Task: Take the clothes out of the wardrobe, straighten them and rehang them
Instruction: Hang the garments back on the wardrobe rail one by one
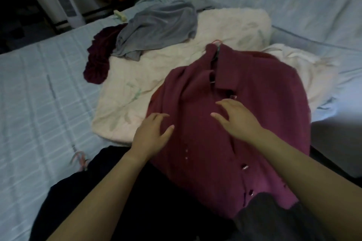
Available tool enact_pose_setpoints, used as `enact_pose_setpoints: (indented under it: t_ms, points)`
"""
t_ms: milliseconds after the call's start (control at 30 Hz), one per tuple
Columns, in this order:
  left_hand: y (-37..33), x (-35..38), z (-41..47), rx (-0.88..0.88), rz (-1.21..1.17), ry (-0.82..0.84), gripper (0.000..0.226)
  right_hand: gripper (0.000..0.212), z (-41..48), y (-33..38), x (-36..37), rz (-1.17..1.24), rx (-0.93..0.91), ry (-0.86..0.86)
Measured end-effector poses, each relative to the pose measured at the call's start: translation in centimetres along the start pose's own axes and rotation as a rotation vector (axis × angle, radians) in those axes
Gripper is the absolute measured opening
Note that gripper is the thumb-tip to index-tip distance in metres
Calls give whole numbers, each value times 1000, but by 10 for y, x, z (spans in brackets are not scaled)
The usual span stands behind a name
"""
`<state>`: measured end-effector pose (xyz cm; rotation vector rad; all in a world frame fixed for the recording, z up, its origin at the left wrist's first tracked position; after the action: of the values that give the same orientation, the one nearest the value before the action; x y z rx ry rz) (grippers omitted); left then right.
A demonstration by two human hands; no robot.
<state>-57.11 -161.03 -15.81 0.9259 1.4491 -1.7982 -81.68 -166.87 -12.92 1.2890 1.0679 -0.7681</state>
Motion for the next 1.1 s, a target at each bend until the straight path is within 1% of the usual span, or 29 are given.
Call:
enact_pose_setpoints:
  t_ms: [100, 167, 267, 400, 500, 567, 633, 700, 767, 833, 900, 1000, 1100]
  points:
    - [-44, 28, 82, 41, -10, -2, 54, 51, 48, -58, -36, 27, 43, -60]
    - [-55, 36, 130, 44, 11, -67, 51, 48, 82, -87, -52, -3, 22, -136]
    - [-45, 42, 172, -57, 5, -143, 51, 49, 135, -112, -64, -62, 12, -233]
    - [-23, 57, 185, -165, 78, -72, 54, 55, 184, -121, -61, -114, 15, -155]
    - [-10, 60, 194, -207, 106, -67, 60, 57, 199, -122, -53, -150, 35, -104]
    - [-7, 62, 203, -194, 104, -88, 62, 56, 205, -122, -52, -155, 70, -81]
    - [-7, 62, 213, -164, 91, -108, 65, 50, 209, -119, -53, -108, 73, -41]
    - [-6, 62, 220, -152, 82, -122, 65, 41, 209, -116, -58, 13, 47, -14]
    - [-8, 59, 224, -165, 102, -152, 66, 35, 201, -116, -66, 128, 15, -52]
    - [-12, 53, 229, -170, 177, -189, 63, 30, 194, -123, -77, 224, -18, -146]
    - [-19, 46, 235, -151, 239, -162, 58, 26, 189, -133, -87, 297, -46, -209]
    - [-32, 34, 235, -53, 186, -148, 50, 24, 188, -143, -93, 327, -59, -201]
    - [-47, 16, 211, -41, 192, -306, 41, 28, 188, -132, -90, 307, -136, -168]
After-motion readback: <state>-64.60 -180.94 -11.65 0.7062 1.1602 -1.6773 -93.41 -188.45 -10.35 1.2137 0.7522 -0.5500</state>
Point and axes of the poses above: each hand's wrist, its own z-axis towards the middle knuckle, its own x-axis out of the palm, y = z × x, the point moved 4 cm from there along z, towards the middle knuckle, and after that the axes turned 10 degrees about x, right-handed, at the moved point
